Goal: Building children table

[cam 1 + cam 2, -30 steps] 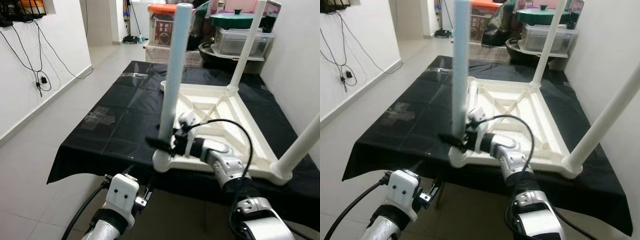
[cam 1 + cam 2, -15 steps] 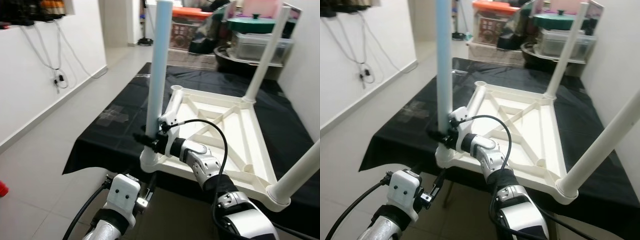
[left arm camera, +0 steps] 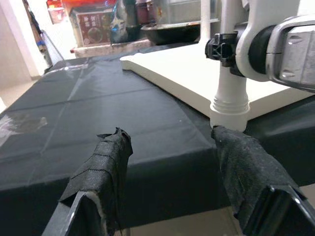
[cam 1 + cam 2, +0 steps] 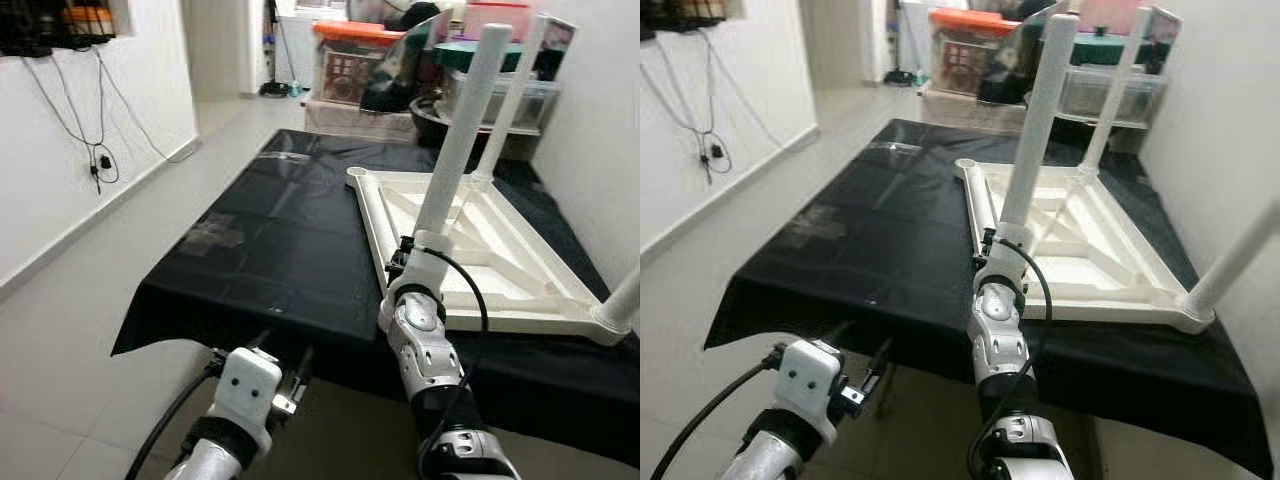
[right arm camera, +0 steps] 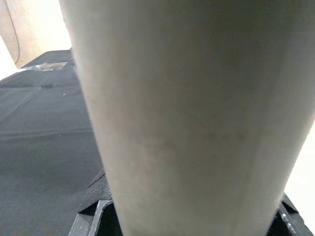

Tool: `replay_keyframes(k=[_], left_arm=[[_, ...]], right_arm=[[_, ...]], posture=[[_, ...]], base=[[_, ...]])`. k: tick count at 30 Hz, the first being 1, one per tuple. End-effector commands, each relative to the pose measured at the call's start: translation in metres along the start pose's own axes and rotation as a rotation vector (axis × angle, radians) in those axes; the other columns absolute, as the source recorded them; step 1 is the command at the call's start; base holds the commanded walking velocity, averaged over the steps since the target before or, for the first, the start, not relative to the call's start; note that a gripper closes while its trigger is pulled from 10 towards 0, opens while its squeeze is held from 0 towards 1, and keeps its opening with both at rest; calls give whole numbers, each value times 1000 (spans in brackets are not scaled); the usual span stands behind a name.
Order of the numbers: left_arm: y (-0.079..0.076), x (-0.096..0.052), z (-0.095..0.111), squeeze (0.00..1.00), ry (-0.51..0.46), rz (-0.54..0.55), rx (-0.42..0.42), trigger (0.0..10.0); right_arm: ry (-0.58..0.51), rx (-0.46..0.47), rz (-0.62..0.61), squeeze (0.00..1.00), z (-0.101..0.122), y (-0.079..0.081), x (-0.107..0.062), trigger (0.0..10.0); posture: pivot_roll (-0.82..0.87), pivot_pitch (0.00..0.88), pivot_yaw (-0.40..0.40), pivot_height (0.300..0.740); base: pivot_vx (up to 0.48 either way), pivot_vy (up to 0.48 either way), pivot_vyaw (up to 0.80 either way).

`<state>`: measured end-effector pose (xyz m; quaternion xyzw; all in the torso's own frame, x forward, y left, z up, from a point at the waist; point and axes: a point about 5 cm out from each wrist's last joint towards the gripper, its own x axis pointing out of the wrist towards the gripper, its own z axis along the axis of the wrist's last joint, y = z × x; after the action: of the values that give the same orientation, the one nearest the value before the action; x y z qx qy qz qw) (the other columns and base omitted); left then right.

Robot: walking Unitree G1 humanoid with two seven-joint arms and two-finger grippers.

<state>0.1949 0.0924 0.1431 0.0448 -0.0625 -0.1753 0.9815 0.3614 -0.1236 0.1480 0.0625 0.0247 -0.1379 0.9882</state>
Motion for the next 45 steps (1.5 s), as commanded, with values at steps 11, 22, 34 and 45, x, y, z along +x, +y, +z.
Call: replay_keyframes(k=[11, 22, 34, 45], left_arm=[[-1, -1, -3, 0, 7, -6, 5, 10000], [-1, -1, -3, 0, 3, -13, 4, 10000], [-2, -2, 0, 0, -11, -9, 9, 10000], [-1, -2, -1, 0, -6, -7, 7, 10000]], right_arm=[[-65, 81, 454, 0, -4, 42, -11, 10000], [87, -71, 1165, 0, -2, 38, -12, 10000], [140, -206, 1341, 0, -14, 60, -20, 0], [101, -71, 549, 0, -9, 29, 18, 0]], posture=[[143, 0, -89, 740], [141, 0, -82, 740], [150, 0, -93, 740], [140, 0, -90, 740]], base=[[0, 0, 0], [0, 0, 0], [0, 0, 0], [0, 0, 0]])
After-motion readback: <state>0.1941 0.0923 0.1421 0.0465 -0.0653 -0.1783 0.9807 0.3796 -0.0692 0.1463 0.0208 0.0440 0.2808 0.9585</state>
